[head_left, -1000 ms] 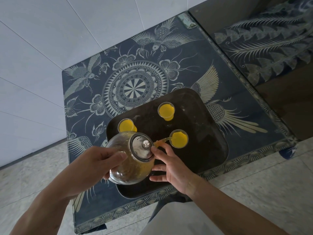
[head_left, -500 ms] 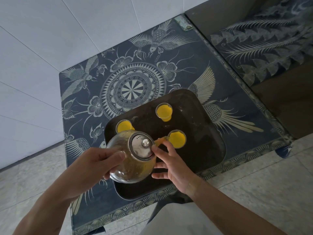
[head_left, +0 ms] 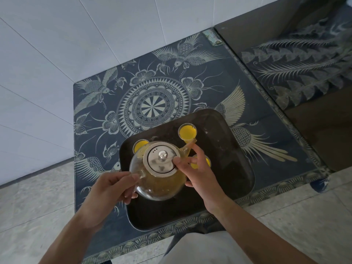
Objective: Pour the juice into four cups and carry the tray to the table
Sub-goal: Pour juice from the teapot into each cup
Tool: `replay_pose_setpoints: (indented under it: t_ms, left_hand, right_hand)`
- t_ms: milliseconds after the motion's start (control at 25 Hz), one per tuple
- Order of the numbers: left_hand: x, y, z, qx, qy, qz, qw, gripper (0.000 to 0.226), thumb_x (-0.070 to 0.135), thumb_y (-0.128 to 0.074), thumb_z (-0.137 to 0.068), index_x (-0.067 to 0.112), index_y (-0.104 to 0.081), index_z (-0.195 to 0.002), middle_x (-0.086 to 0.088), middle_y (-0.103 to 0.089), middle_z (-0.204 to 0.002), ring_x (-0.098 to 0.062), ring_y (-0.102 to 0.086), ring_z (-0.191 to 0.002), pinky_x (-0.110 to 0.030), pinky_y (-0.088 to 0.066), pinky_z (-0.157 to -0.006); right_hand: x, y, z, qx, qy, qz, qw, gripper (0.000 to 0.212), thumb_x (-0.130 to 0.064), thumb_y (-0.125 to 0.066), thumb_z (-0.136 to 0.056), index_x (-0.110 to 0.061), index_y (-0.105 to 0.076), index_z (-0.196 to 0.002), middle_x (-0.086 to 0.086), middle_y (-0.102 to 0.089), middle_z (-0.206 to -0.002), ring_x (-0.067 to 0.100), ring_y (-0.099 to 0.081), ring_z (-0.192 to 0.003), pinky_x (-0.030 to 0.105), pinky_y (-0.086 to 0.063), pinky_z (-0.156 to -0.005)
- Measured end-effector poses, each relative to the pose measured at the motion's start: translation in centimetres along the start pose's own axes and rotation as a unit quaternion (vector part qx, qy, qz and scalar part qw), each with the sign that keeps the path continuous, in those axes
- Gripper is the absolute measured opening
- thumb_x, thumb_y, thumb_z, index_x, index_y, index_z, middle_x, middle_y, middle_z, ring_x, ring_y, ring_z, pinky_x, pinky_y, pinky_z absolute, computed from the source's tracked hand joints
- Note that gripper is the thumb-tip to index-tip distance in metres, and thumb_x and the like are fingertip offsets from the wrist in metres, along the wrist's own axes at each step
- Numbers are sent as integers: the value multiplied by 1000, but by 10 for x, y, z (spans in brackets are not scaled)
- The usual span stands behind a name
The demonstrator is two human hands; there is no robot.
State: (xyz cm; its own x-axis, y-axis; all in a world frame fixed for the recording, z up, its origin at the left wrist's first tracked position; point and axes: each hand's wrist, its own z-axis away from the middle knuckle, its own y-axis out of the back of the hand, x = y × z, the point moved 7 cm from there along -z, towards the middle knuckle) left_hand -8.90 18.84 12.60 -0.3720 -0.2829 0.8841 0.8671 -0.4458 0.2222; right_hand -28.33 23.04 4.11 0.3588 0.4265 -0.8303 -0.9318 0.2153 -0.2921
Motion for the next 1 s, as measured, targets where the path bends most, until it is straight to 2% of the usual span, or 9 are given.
replay_pose_setpoints:
  t_ms: [120, 240, 280, 480, 640, 680, 840, 920, 1000]
  left_hand:
    - [-6, 4, 1, 32, -17, 36, 999, 60, 68, -79, -54, 17, -51, -42, -4, -41, -47, -19, -41, -48, -28, -46, -58]
    - [-14, 8, 3, 67, -31, 78, 994, 58, 67, -80, -55, 20, -51, -40, 0, -40, -45, -19, -40, -48, -36, -50, -65]
    - [-17, 9, 3, 78, -38, 89, 992, 56, 66, -80, -57, 20, -51, -40, 1, -40, -45, -20, -40, -48, -38, -49, -66]
    - [-28, 30, 11, 136, -68, 127, 980, 50, 56, -78, -68, 22, -50, -43, 1, -42, -47, -21, -38, -50, -33, -35, -53]
    - [-45, 53, 20, 175, -65, 157, 970, 48, 54, -78, -68, 21, -50, -45, -1, -41, -50, -20, -37, -52, -33, -31, -52]
    - [-50, 60, 23, 187, -63, 165, 966, 49, 54, -78, -68, 19, -50, -46, -3, -40, -51, -21, -35, -53, -32, -30, -51]
    - [-76, 91, 35, 248, -63, 210, 944, 41, 27, -66, -80, 15, -50, -45, -5, -40, -50, -29, -30, -56, -32, -31, -51]
    - [-89, 103, 38, 264, -64, 222, 936, 41, 18, -57, -84, 16, -51, -44, -6, -41, -50, -32, -29, -56, -32, -34, -50]
    - [-104, 116, 41, 274, -62, 232, 931, 39, 21, -59, -84, 14, -52, -46, -8, -42, -51, -32, -31, -55, -29, -38, -49]
  right_hand:
    - [-17, -3, -8, -10, 29, 48, 998, 93, -59, -77, -70, -44, -34, -151, -9, -61, -125, -1, -69, -97, 14, -53, -73]
    - [-26, -9, -22, -31, 44, 96, 994, 91, -71, -79, -65, -58, -35, -143, -5, -52, -140, 10, -60, -120, 30, -51, -102]
    - [-29, -12, -27, -42, 48, 108, 992, 87, -72, -79, -63, -61, -36, -138, -5, -50, -142, 12, -59, -124, 35, -49, -106]
    - [-47, -47, -48, -107, 56, 145, 982, 98, -63, -84, -67, -53, -30, -149, -2, -49, -140, 8, -66, -112, 23, -53, -90]
    - [-47, -86, -65, -144, 48, 174, 973, 78, -67, -80, -62, -74, -35, -125, 1, -46, -141, 17, -60, -125, 35, -49, -106]
    - [-45, -98, -69, -154, 47, 181, 970, 76, -67, -80, -62, -74, -37, -124, 2, -47, -141, 20, -58, -129, 39, -47, -110]
    - [-33, -147, -87, -189, 45, 223, 955, 90, -65, -80, -65, -48, -40, -145, 7, -51, -142, 24, -54, -132, 47, -44, -112]
    - [-27, -172, -93, -203, 41, 245, 947, 91, -63, -78, -69, -47, -37, -148, 3, -51, -143, 19, -50, -135, 38, -44, -108]
    - [-22, -196, -100, -210, 33, 257, 943, 89, -56, -79, -76, -46, -33, -151, 0, -48, -147, 14, -45, -137, 23, -41, -94]
